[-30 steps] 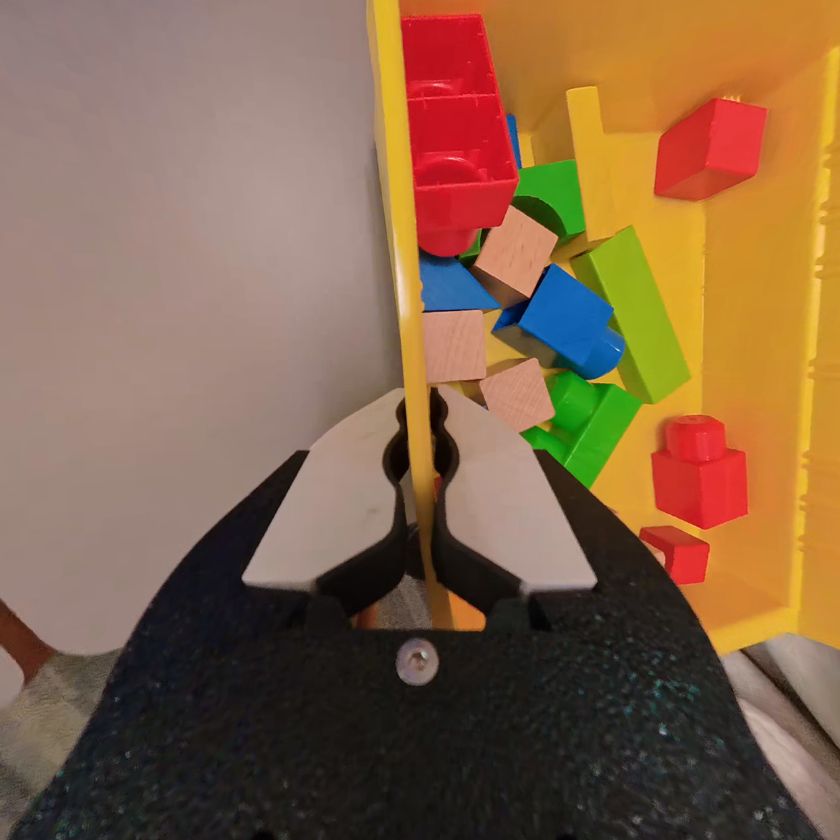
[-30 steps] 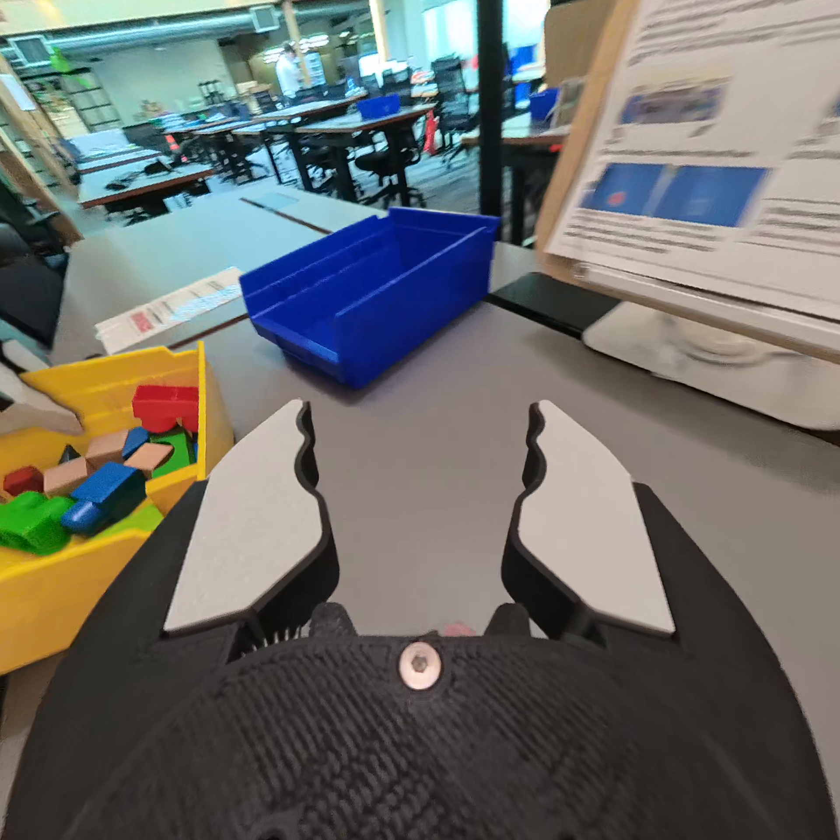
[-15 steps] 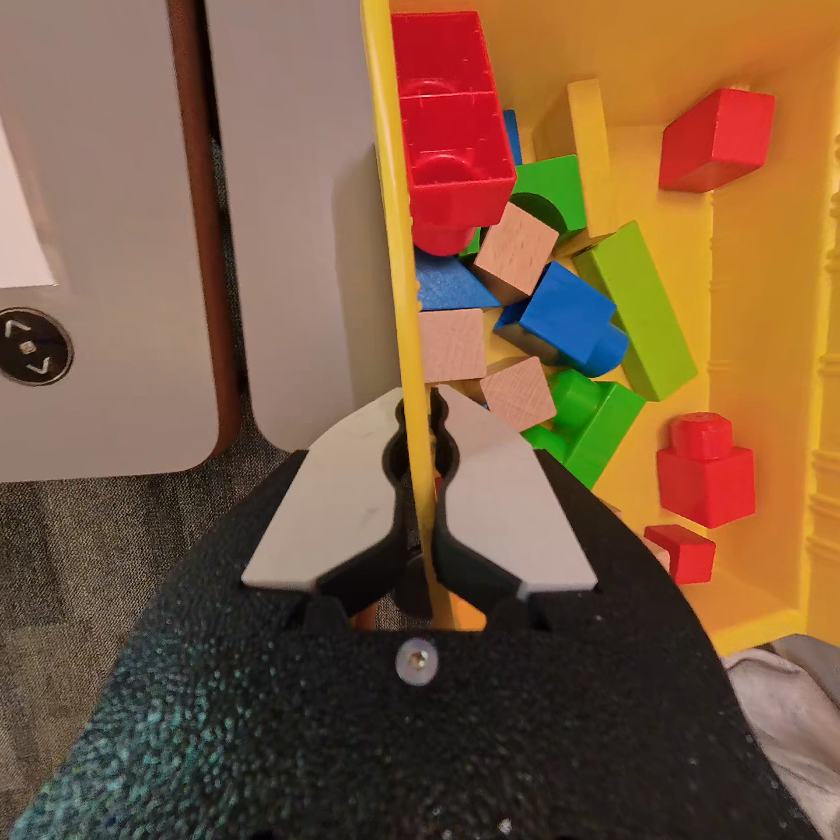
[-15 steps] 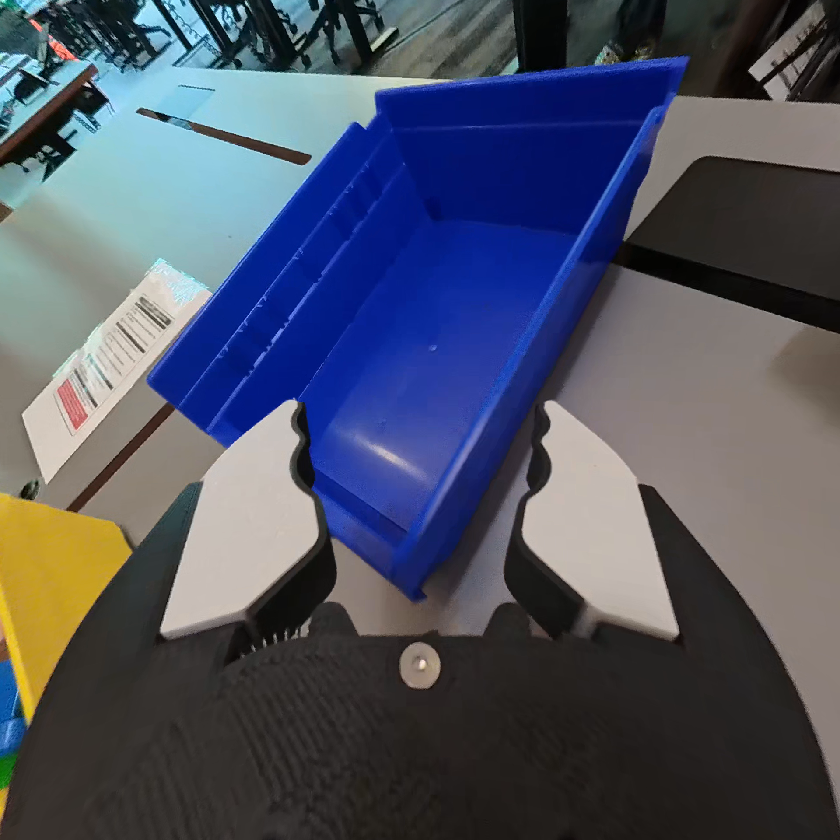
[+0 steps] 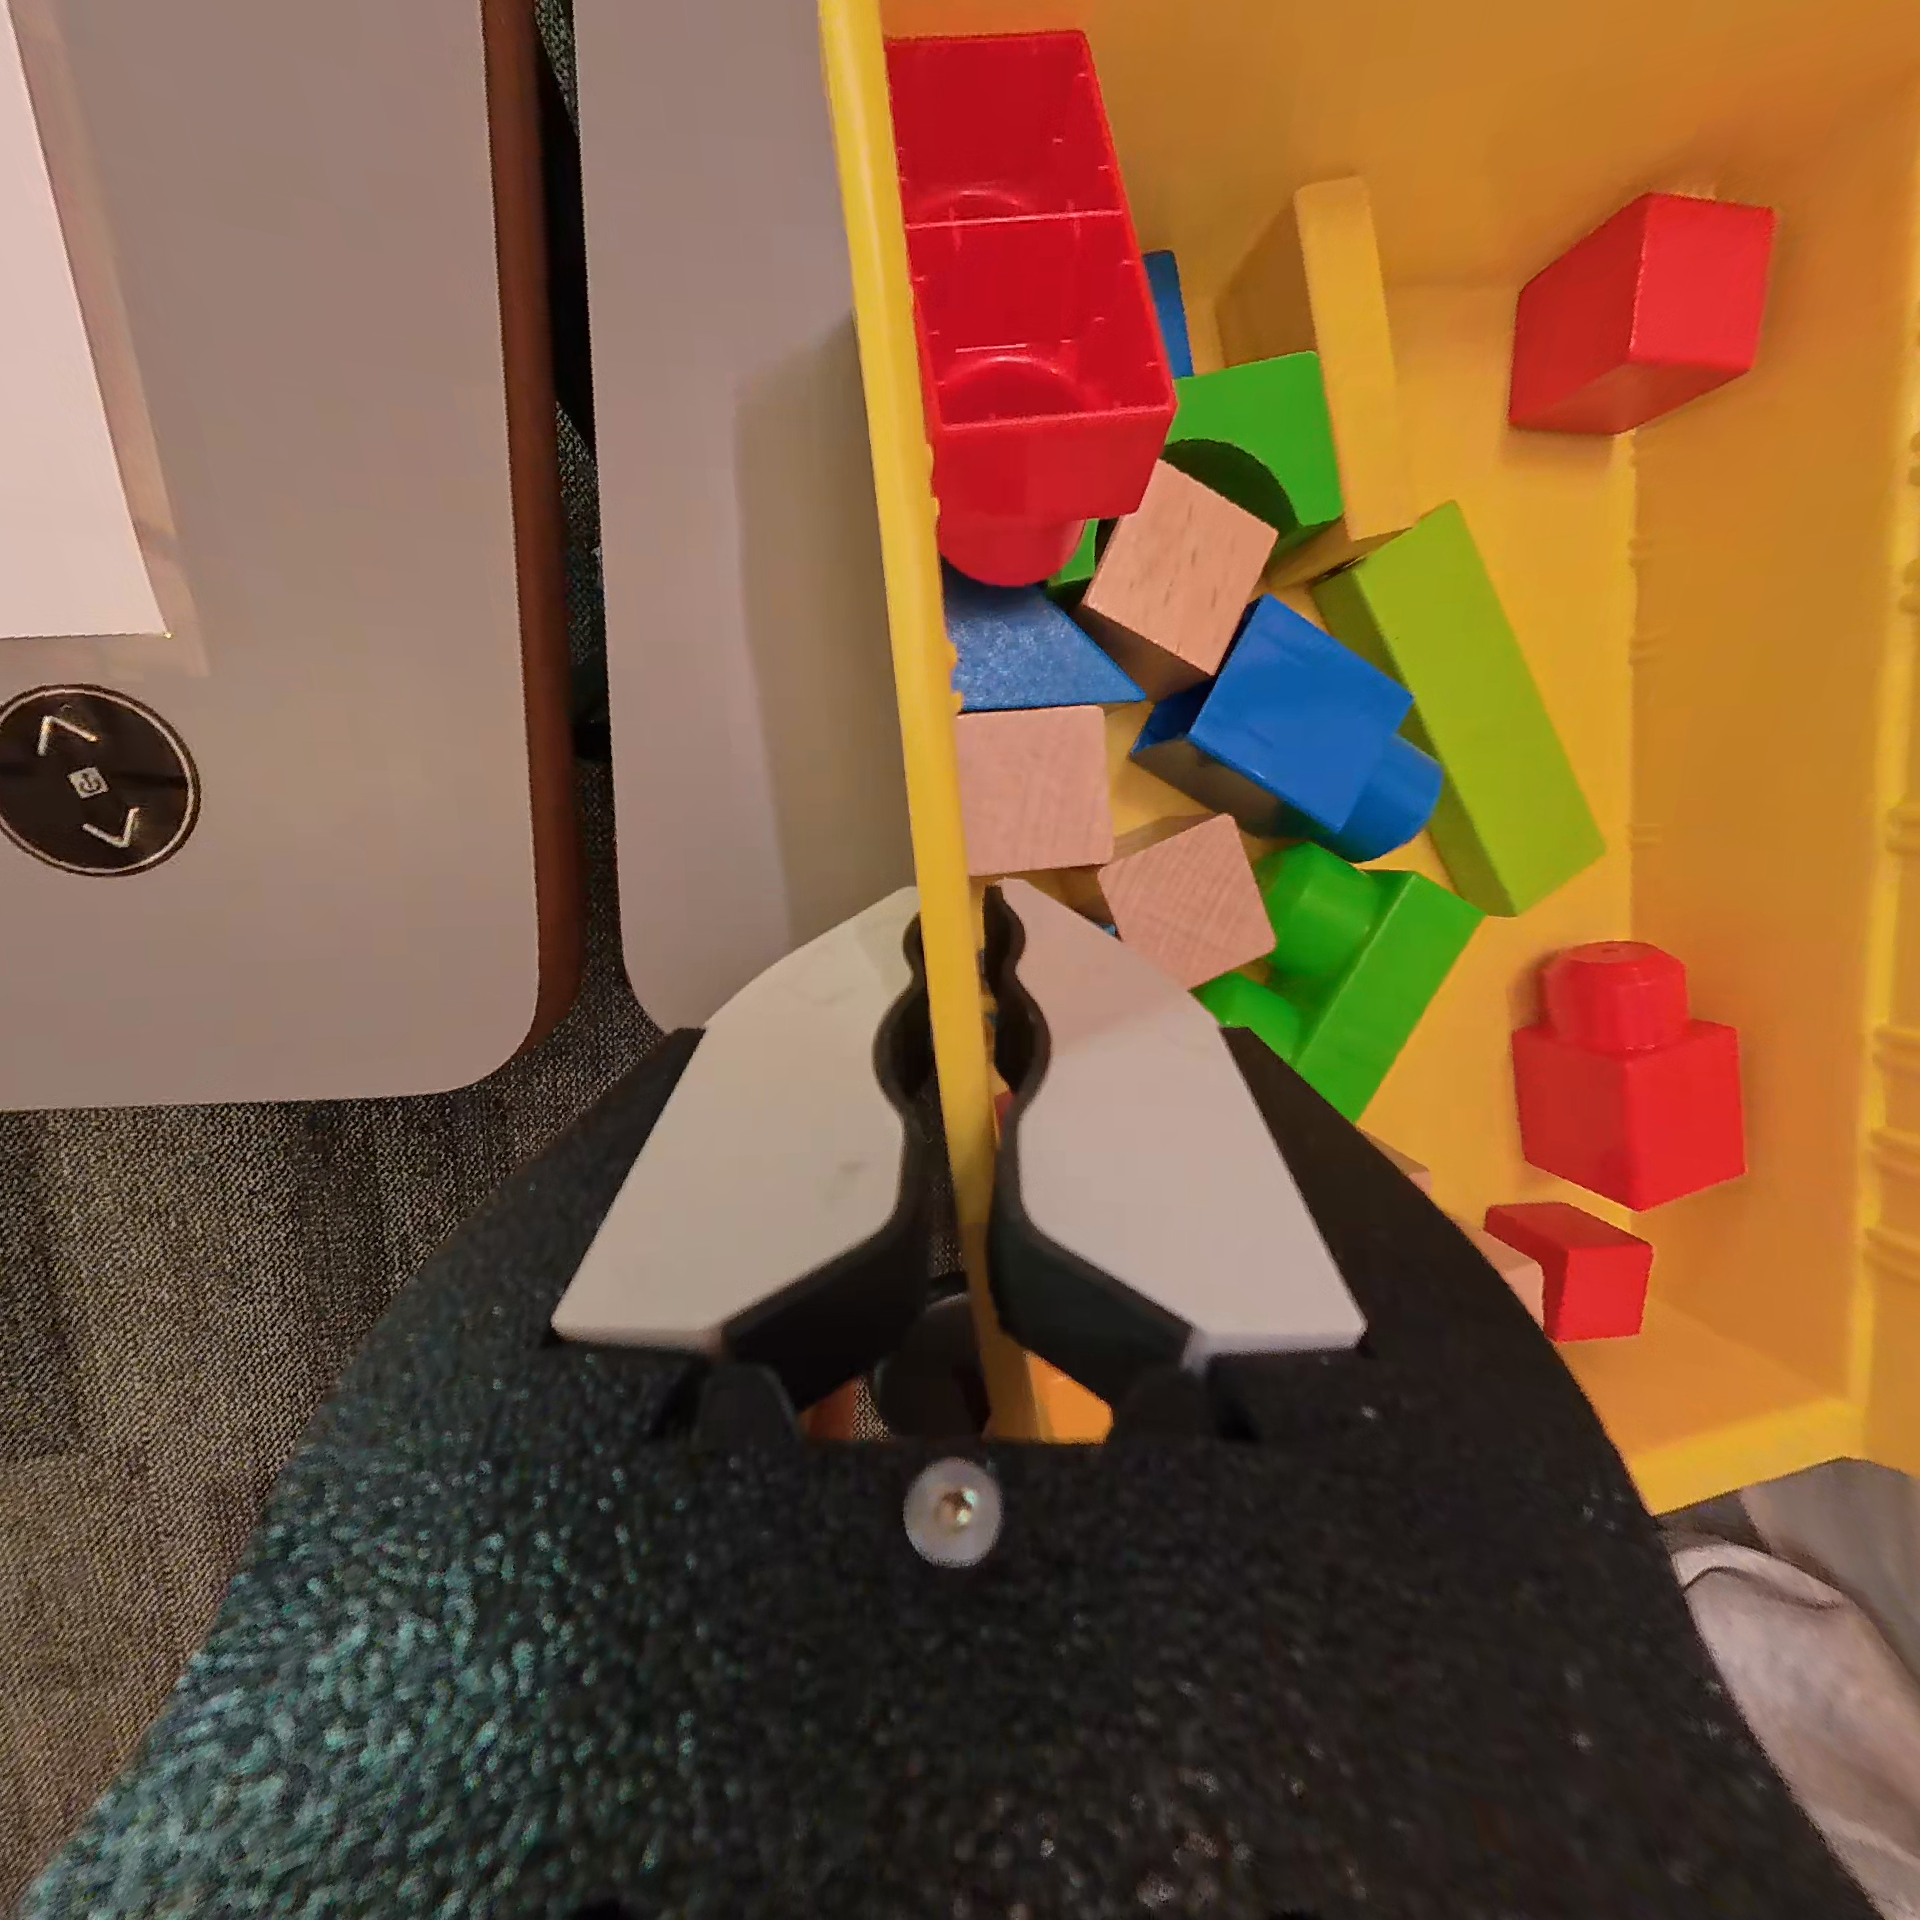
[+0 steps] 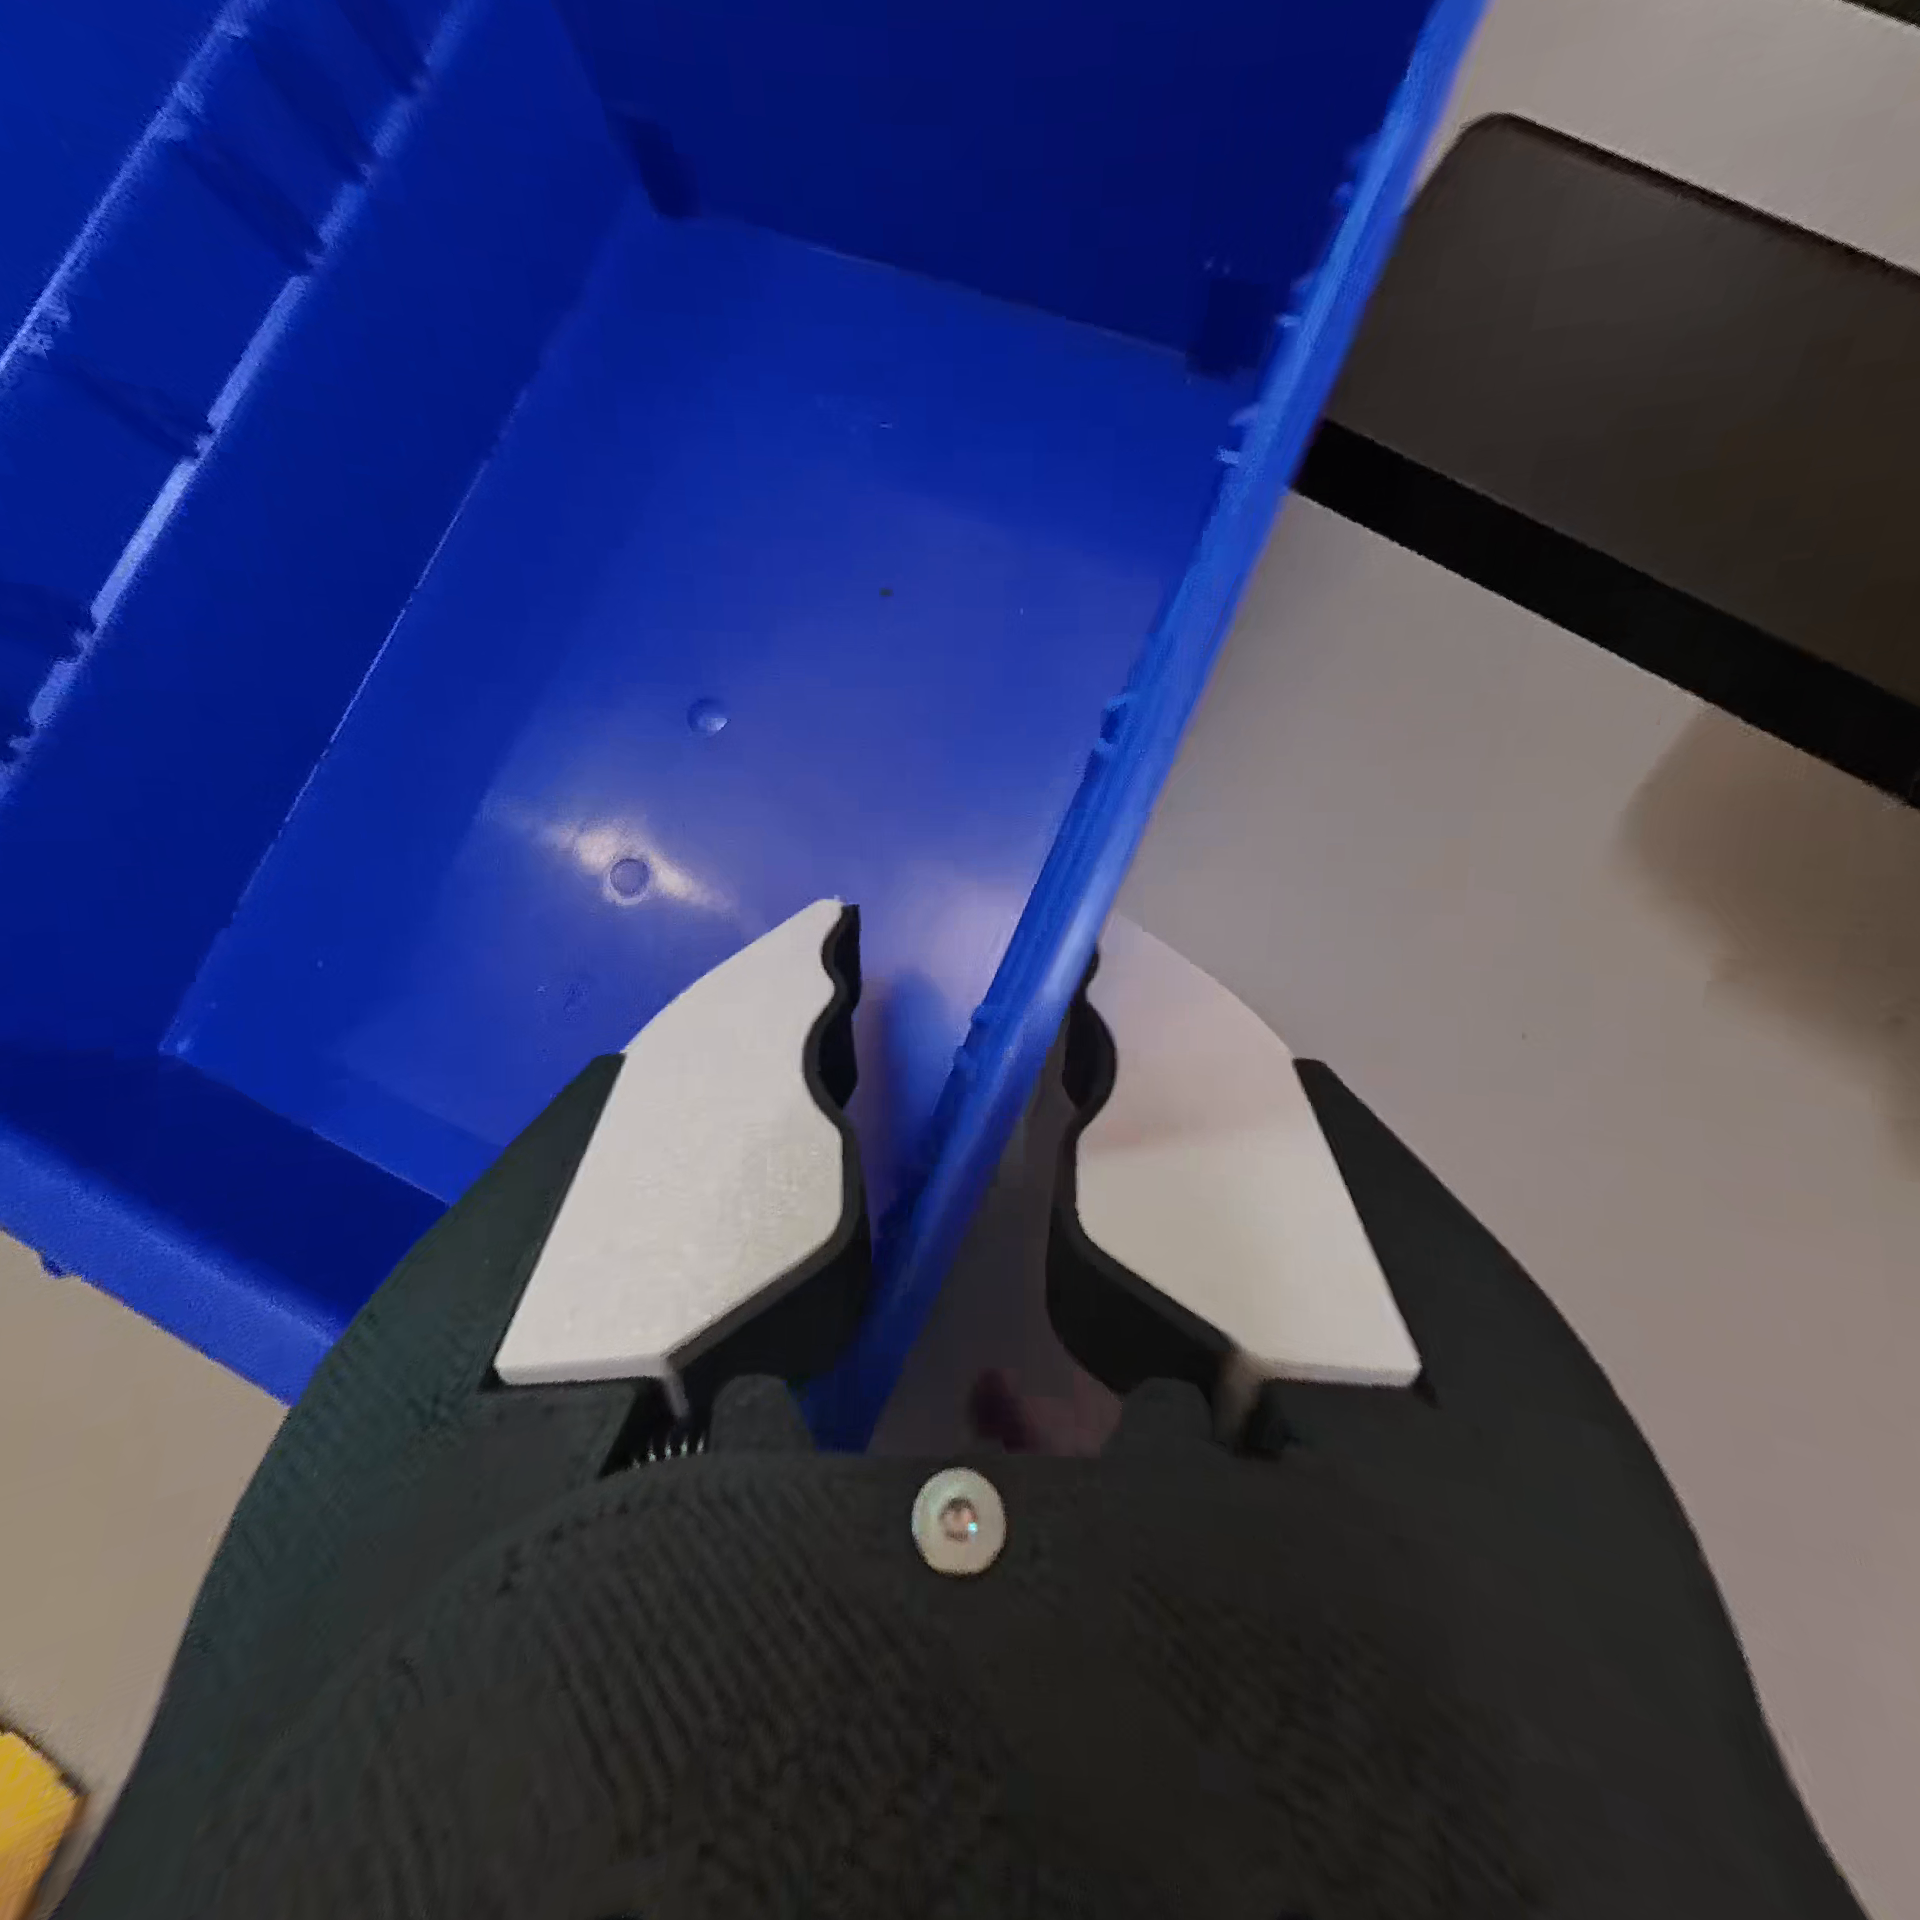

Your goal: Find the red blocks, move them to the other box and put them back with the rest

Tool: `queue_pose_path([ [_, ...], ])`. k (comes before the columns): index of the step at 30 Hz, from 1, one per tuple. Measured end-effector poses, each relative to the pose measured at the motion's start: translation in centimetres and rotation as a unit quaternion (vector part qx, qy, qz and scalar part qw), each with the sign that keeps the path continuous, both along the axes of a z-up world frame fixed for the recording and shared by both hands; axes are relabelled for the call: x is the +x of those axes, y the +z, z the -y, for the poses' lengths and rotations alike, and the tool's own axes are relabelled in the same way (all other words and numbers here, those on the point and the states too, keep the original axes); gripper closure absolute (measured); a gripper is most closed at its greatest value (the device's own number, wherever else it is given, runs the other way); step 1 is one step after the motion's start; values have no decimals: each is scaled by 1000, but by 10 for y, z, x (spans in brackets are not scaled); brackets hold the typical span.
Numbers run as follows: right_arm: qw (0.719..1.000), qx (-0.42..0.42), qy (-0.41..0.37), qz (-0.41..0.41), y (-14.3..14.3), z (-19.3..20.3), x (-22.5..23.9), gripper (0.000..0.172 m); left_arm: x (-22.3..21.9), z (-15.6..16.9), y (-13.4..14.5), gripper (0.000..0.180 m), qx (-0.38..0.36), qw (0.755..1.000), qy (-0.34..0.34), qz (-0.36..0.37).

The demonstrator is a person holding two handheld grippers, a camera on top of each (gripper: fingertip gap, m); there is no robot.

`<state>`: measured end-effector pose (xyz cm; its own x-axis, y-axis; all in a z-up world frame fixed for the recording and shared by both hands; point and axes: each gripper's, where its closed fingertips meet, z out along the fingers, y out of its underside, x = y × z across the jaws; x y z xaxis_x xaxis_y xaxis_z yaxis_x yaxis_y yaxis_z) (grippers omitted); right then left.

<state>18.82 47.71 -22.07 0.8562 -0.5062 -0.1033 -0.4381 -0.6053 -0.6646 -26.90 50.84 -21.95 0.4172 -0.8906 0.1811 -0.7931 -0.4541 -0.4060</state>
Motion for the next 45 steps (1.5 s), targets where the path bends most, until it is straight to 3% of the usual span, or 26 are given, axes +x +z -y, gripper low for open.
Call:
queue_pose_path([
  [6, 999, -34, 25, 22, 5, 13, 1, 142, 1, -1, 0, 173, 2, 1000, 3, 0],
  [12, 993, 12, 114, 1, 58, 68, -3, 140, 5, -5, 0, 174, 1, 1000, 7, 1],
  [19, 979, 130, 153, 20, 155, 224, 10, 140, 28, -11, 1, 173, 2, 1000, 11, -5],
  [24, 983, 145, 99, 45, 179, 372, 62, 140, 65, -15, 2, 173, 2, 1000, 3, -11],
  [30, 986, 148, -77, 27, 143, 548, 149, 139, 126, -21, 0, 173, -8, 1000, -1, -2],
  [36, 971, 143, -189, -7, 95, 687, 210, 138, 189, -36, 2, 173, -2, 1000, -11, -14],
  [40, 966, 127, -227, -10, 71, 747, 236, 138, 227, -52, 6, 173, 6, 1000, -18, -25],
  [45, 973, 97, -205, -32, 41, 764, 250, 138, 272, -76, 9, 173, 12, 999, -22, -31],
])
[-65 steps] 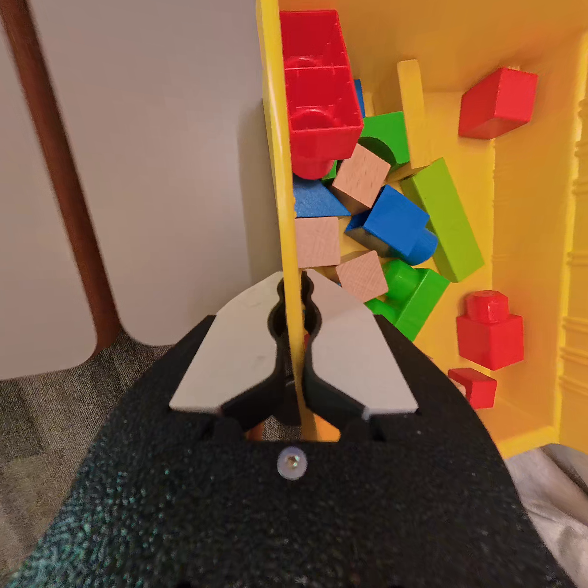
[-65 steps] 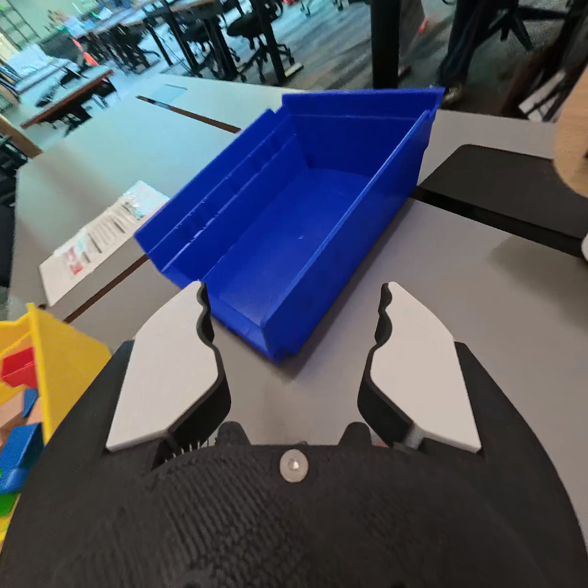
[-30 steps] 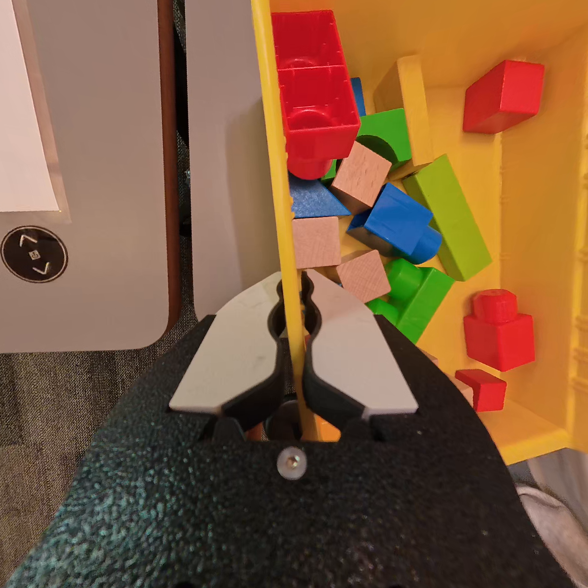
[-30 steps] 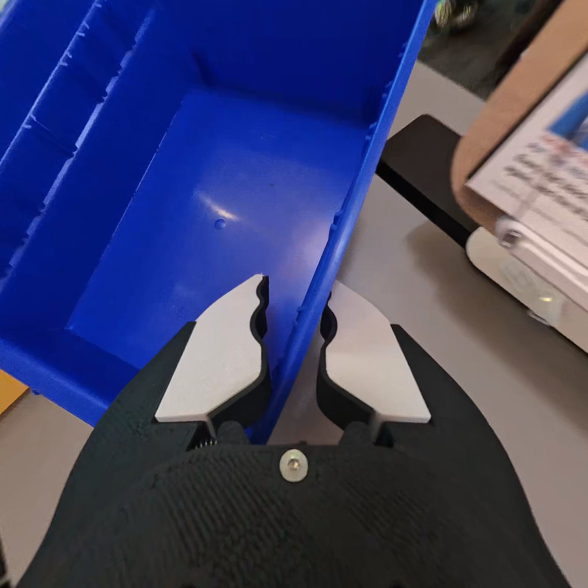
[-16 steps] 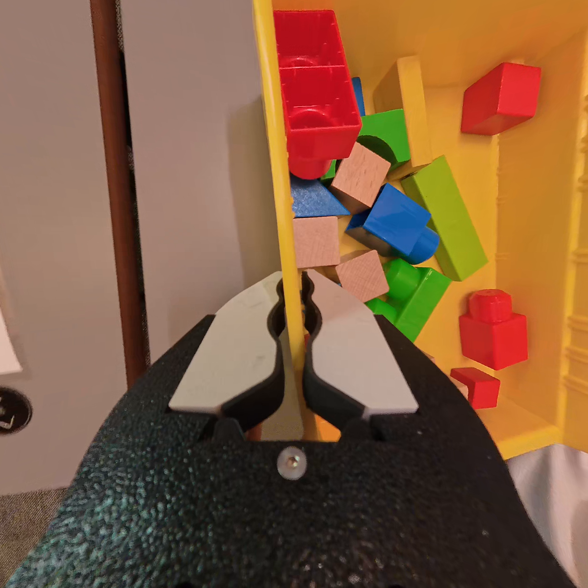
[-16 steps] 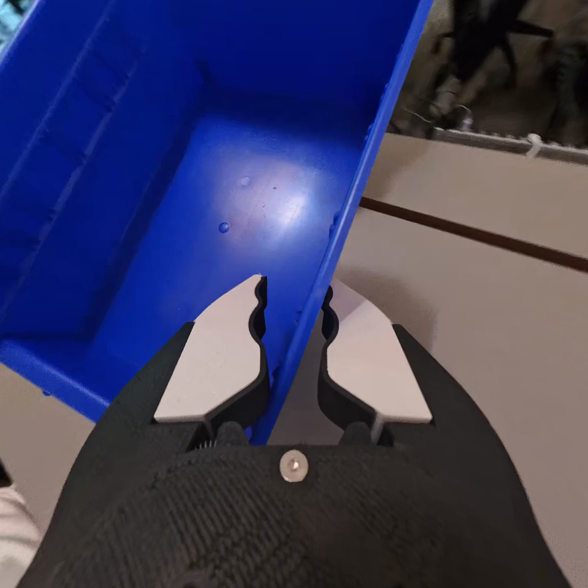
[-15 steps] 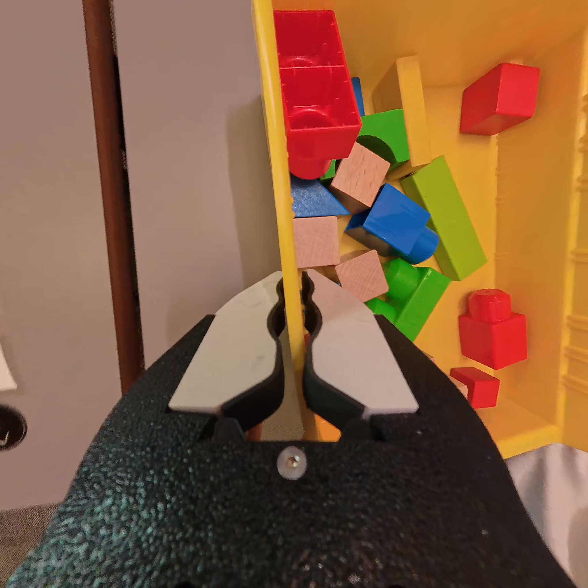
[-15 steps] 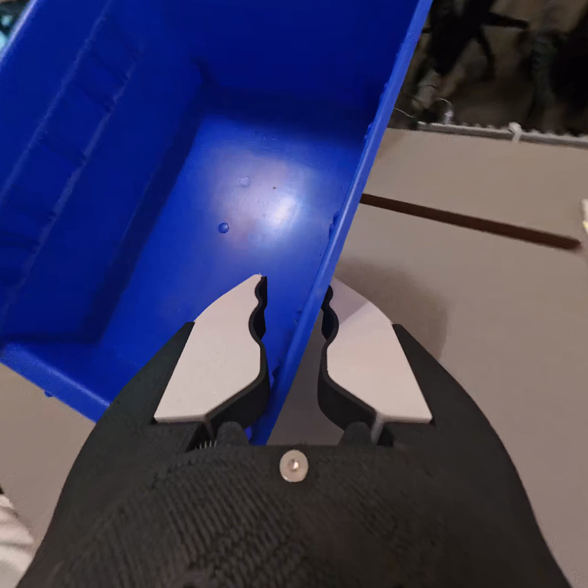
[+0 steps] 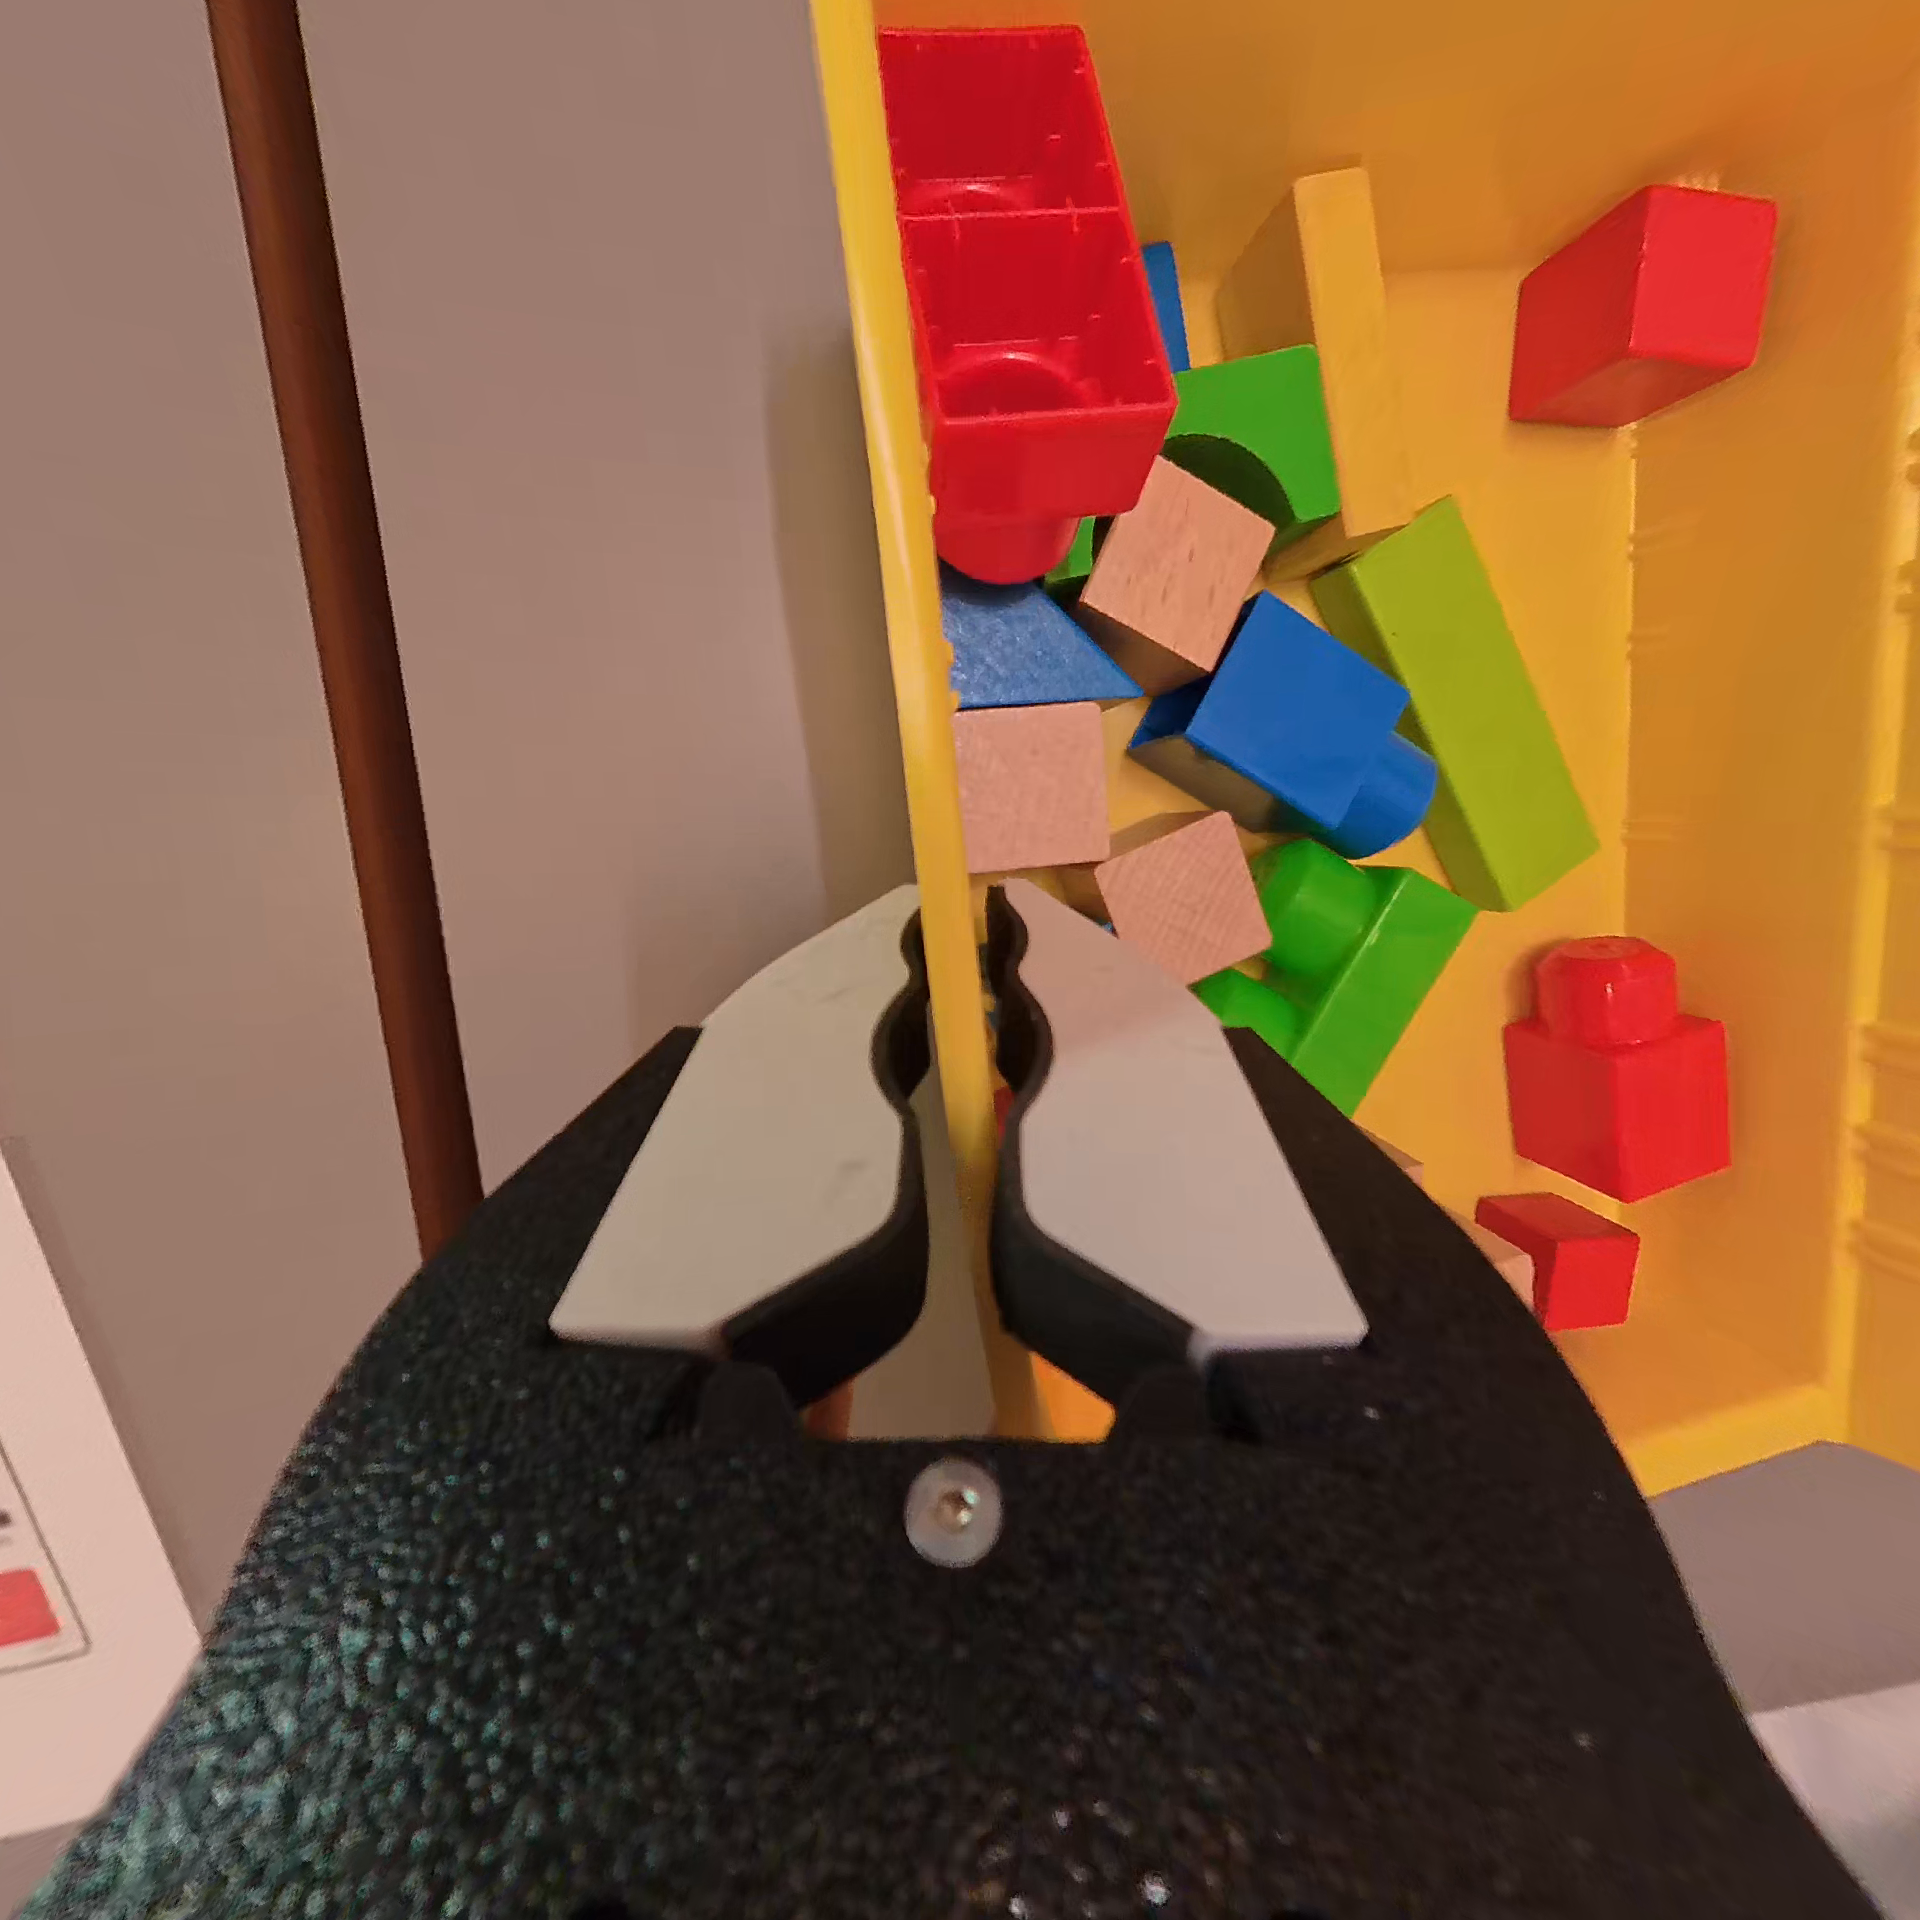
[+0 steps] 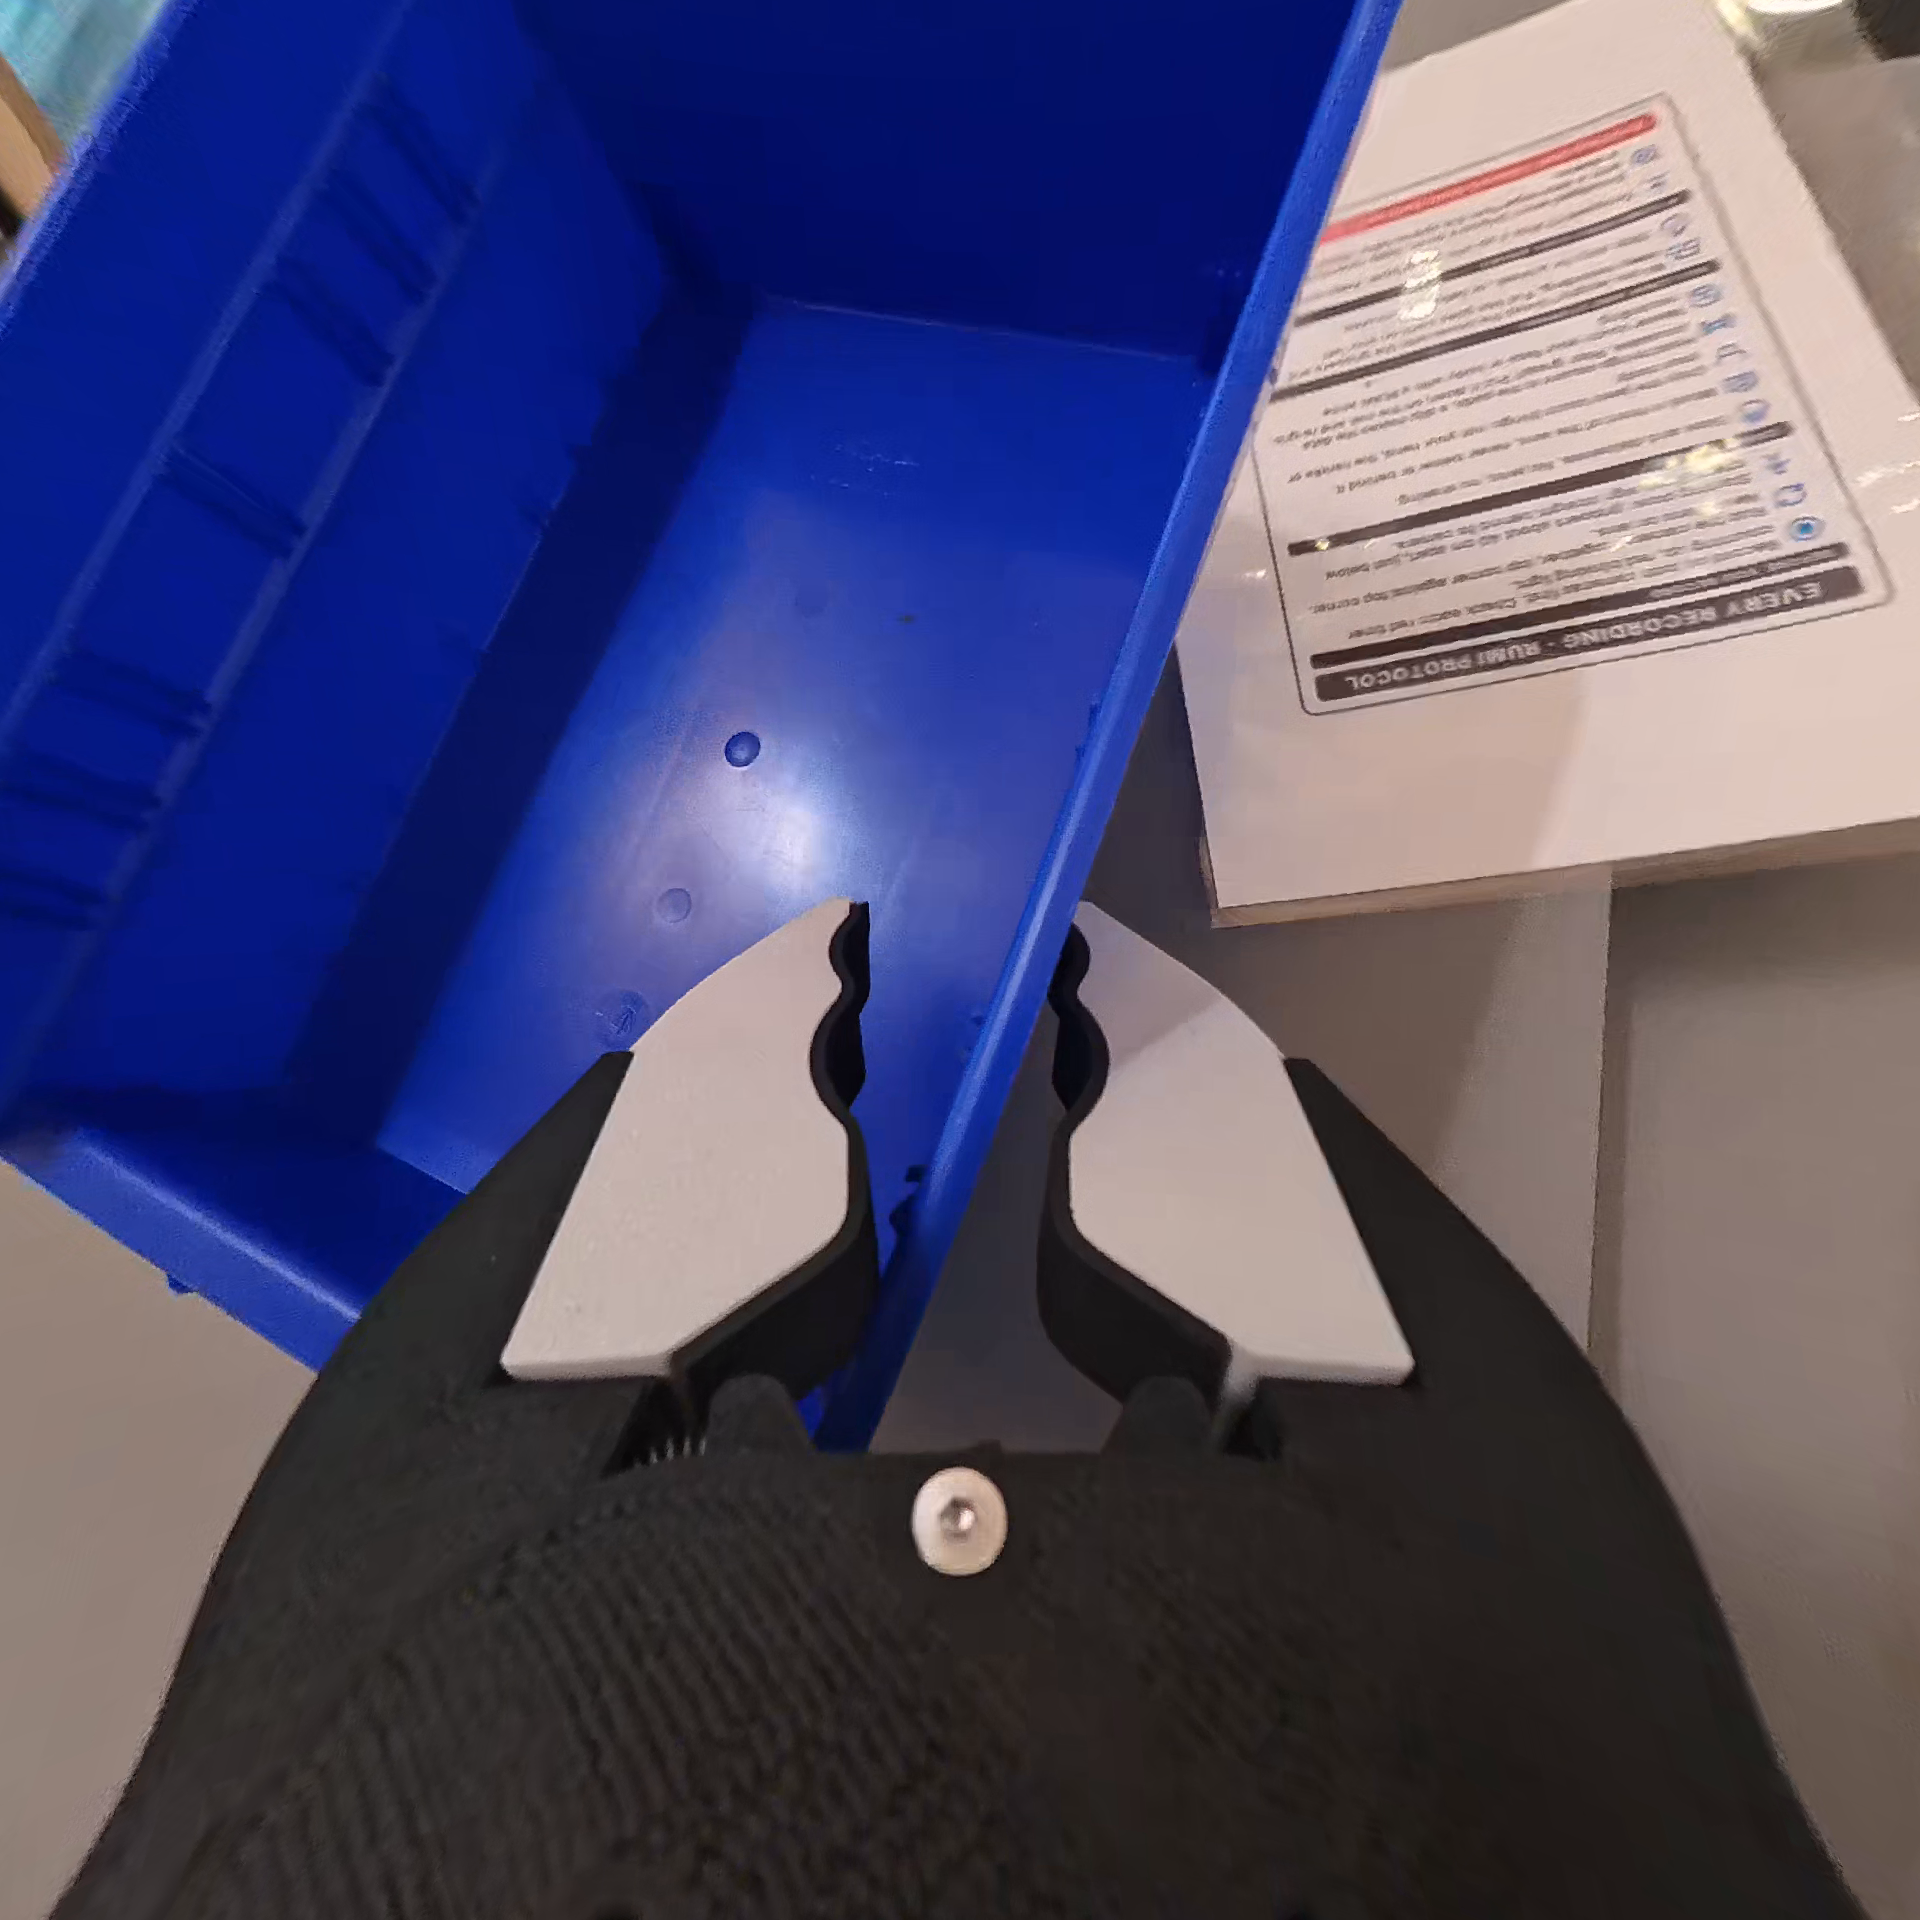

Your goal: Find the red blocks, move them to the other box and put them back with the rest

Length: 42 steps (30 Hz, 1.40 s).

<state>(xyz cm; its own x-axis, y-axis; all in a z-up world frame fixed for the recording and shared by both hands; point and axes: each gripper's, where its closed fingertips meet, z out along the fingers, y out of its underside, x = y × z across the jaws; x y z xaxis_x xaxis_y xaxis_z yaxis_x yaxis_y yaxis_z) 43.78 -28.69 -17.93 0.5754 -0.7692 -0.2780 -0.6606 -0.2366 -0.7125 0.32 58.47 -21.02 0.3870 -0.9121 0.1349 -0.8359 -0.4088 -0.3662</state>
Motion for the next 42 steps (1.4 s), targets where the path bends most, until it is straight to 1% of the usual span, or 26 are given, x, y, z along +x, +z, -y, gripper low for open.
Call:
queue_pose_path([
  [3, 999, -32, 26, -7, -13, -10, 3, 138, 24, -16, 1, 173, 10, 1000, 0, -3],
  [8, 996, -77, 38, -15, -27, -22, 15, 138, 60, -34, -2, 173, 17, 1000, -14, -7],
  [11, 997, -67, 38, -19, -28, -28, 23, 138, 80, -39, -7, 174, 15, 1000, -25, -3],
  [16, 995, -88, 47, -3, -38, -29, 34, 138, 109, -45, -14, 174, 8, 999, -43, 13],
  [21, 996, -73, 50, -4, -40, -31, 35, 136, 124, -47, -14, 173, 25, 997, -73, 6],
  [25, 996, -76, 52, -15, -42, -32, 31, 134, 126, -49, -12, 173, 54, 995, -88, 7],
  [26, 996, -79, 48, -17, -42, -31, 31, 132, 128, -51, -8, 173, 73, 993, -90, 18],
  [28, 996, -86, 36, -7, -39, -29, 34, 127, 134, -61, 9, 163, 133, 986, -77, 55],
  [29, 996, -91, 17, 5, -34, -25, 38, 124, 135, -66, 20, 159, 169, 981, -69, 72],
  [30, 995, -101, -6, 21, -25, -22, 42, 122, 135, -71, 32, 149, 208, 972, -61, 86],
  [31, 993, -108, -19, 50, -11, -20, 45, 120, 132, -73, 43, 143, 247, 962, -60, 95],
  [34, 975, -135, -49, 168, 43, -17, 47, 112, 117, -64, 73, 127, 336, 933, -77, 100],
  [36, 965, -120, -64, 227, 81, -27, 33, 108, 106, -49, 93, 129, 370, 917, -72, 127],
  [37, 962, -95, -59, 248, 97, -39, 21, 107, 103, -35, 101, 131, 362, 917, -75, 153],
  [38, 960, -64, -50, 267, 111, -54, 5, 105, 100, -18, 105, 131, 337, 920, -81, 183],
  [40, 956, 17, -14, 292, 131, -93, -34, 99, 94, 16, 109, 131, 264, 931, -84, 239],
  [42, 948, 93, 16, 304, 142, -131, -76, 92, 86, 45, 107, 128, 181, 942, -81, 271],
])
